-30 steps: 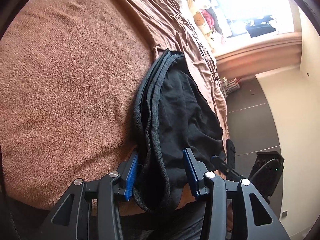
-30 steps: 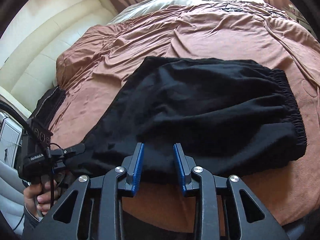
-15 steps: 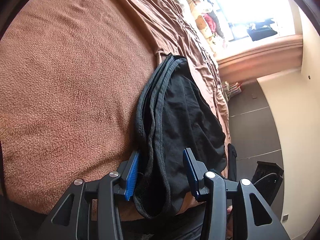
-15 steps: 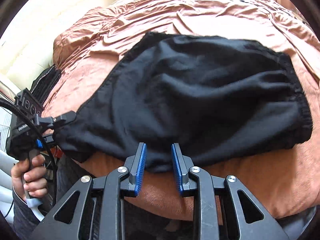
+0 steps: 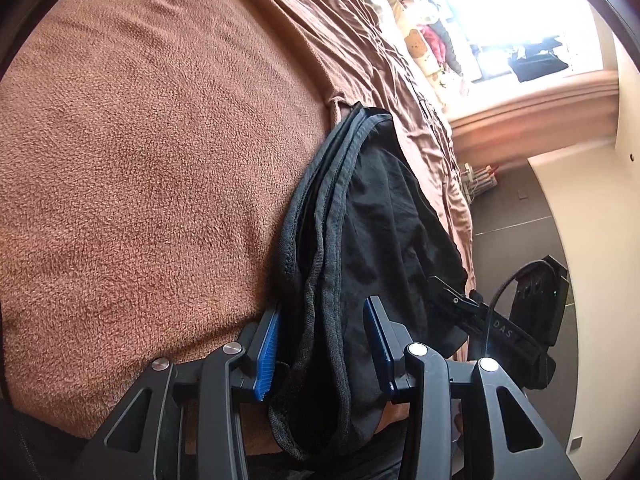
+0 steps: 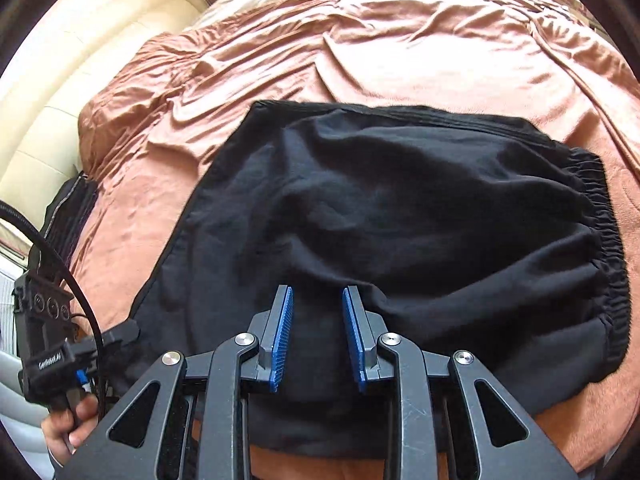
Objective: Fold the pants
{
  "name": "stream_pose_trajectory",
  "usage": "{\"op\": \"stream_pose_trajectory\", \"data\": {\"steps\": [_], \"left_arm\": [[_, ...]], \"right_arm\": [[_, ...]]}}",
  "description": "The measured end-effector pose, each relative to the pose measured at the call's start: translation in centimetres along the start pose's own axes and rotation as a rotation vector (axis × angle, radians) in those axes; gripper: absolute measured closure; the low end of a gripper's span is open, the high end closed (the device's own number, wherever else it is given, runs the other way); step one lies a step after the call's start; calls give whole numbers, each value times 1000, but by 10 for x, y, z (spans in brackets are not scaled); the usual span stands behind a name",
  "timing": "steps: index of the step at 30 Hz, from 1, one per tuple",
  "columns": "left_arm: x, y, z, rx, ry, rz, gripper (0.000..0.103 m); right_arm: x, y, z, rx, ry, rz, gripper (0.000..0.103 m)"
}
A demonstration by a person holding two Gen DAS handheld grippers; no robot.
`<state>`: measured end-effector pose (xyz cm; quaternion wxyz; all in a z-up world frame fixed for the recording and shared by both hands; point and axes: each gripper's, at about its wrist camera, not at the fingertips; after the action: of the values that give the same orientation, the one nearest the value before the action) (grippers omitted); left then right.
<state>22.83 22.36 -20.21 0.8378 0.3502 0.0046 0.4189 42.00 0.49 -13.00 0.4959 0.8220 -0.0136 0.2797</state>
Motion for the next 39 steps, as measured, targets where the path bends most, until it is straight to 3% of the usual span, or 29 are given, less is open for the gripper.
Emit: {"op": "stream_pose_trajectory", "data": {"steps": [12,27,29,34,39], "left_arm": [[9,-4,-2,21,66,5,60],[17,-14,0,28,62,-39,60],[19,-16,1,32,55,-47,64],[18,-17,0,36,42,-60,86],[16,-17,2,17,32,-50,92]], "right_arm": [[60,-37,5,-40,-74,-21,93],[120,-87,10,-86,-95,-64,97],[124,-89,8,-97,-94,-63,97],[115,-70,-5,-96,-56,-31,97],[82,-40,-17,-56,-26,-1,97]]}}
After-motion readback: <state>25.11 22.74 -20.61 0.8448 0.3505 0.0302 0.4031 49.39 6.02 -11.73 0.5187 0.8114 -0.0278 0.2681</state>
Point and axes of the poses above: each gripper's, at about its wrist camera, not at the fingertips, and y roughly against the way its jaws point, z to its right, x to its top, and after that the axes turned 5 degrees about -y, right-handed
